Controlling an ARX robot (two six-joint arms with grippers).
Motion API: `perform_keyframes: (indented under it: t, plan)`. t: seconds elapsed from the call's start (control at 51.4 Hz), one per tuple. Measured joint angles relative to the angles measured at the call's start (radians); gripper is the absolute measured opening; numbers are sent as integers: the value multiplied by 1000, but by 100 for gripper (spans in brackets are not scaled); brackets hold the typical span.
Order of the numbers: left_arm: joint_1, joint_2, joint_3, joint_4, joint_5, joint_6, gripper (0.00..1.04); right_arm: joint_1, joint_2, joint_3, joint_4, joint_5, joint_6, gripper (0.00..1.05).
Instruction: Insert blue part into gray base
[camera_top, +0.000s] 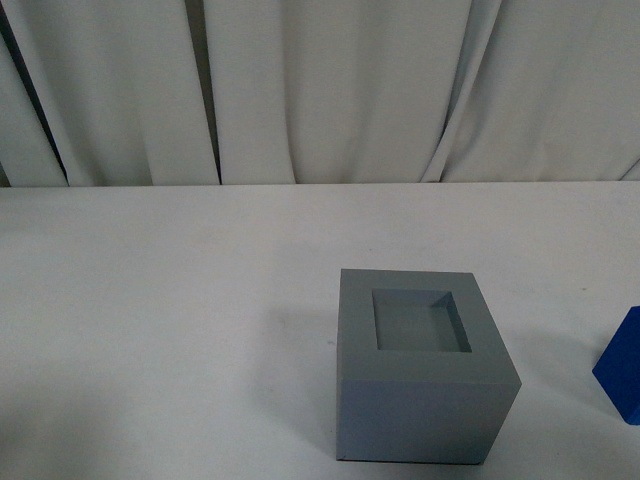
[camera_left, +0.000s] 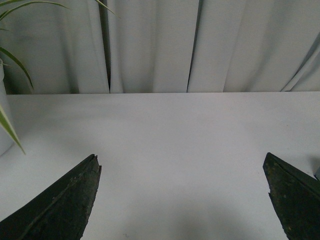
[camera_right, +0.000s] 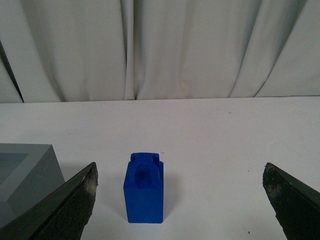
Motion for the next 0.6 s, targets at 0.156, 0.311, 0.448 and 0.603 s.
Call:
perform_keyframes:
  t: [0.156, 0.311, 0.448, 0.603]
  plan:
    - [0, 0, 0, 0, 1, 0, 99, -143, 140, 40, -43, -444, -3, 97]
    - [0, 0, 0, 0, 0, 0, 99, -231, 416, 99, 107, -831, 0, 97]
    - [0, 0, 0, 0, 0, 0, 99, -212, 650, 211, 275, -830, -14, 97]
    - [0, 0, 0, 0, 0, 0, 99, -179, 938, 384, 279, -837, -57, 97]
